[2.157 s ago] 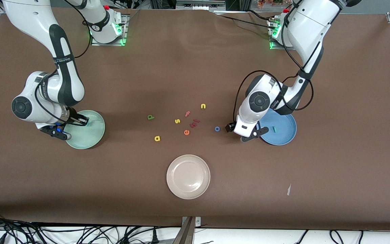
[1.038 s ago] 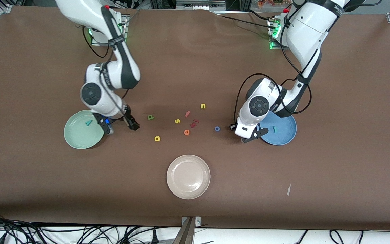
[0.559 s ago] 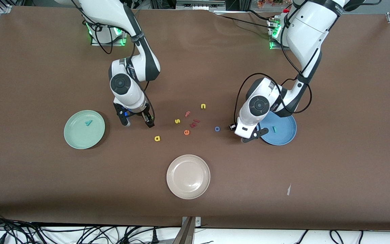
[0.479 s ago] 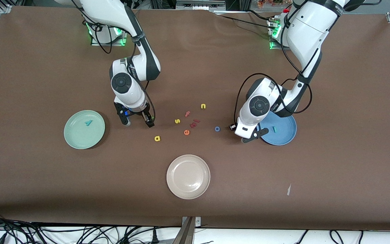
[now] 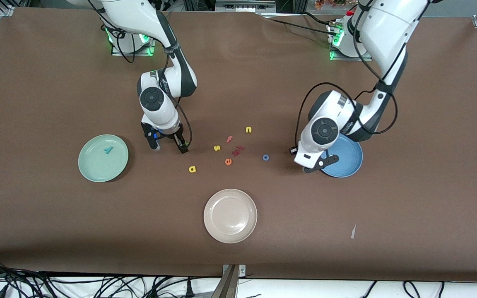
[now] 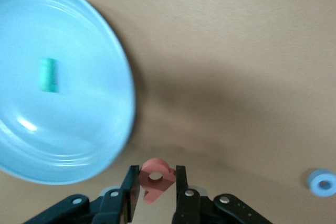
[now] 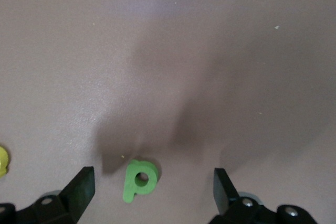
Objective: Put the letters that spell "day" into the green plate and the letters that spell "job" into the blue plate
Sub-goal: 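Grasp the pink q with the left gripper while the right gripper reaches p, then open the left gripper over the blue plate while the right gripper grasps p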
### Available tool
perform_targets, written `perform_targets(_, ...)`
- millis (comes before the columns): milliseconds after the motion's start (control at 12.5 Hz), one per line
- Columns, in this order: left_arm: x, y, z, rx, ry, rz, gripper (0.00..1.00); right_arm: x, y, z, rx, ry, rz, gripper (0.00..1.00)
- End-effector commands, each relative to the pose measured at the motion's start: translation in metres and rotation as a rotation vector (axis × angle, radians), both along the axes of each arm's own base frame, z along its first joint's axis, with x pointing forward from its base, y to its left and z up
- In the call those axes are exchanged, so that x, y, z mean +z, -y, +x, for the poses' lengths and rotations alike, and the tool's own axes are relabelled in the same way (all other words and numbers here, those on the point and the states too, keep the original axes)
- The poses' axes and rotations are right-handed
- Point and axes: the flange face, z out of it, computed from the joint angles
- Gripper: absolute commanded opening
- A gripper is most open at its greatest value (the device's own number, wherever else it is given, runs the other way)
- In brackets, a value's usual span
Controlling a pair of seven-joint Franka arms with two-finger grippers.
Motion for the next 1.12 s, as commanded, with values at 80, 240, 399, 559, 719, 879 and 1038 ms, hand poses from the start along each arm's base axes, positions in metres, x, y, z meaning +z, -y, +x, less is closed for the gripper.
perform_targets(80, 0.005, -0.045, 0.001, -0.113, -0.071, -0.001, 0.0, -0.009, -0.003, -0.003, -0.023, 0.027, 0.009, 0.99)
perform_targets(240, -0.01, -0.068, 0.0, -0.193, -0.082, 0.076, 0.0, -0.01, -0.008, -0.005, -0.026, 0.032, 0.017, 0.94)
perform_targets(399, -0.019, -0.08, 0.002, -0.184, -0.093, 0.085, 0.0, -0.01, -0.009, -0.004, -0.022, 0.032, 0.019, 0.92)
perform_targets(559, -0.034, -0.075, 0.0, -0.193, -0.107, 0.081, 0.0, -0.01, -0.009, -0.004, -0.024, 0.034, 0.019, 0.79)
perform_targets(719, -0.032, -0.077, 0.002, -0.19, -0.104, 0.081, 0.78, -0.009, -0.012, -0.004, -0.02, 0.041, 0.023, 0.64)
perform_targets(879, -0.03, -0.078, 0.004, -0.182, -0.101, 0.081, 1.0, -0.011, -0.017, -0.006, -0.012, 0.038, 0.026, 0.46)
perform_targets(1038, -0.024, -0.074, 0.006, -0.161, -0.091, 0.076, 1.0, -0.011, -0.018, -0.006, -0.012, 0.04, 0.026, 0.29)
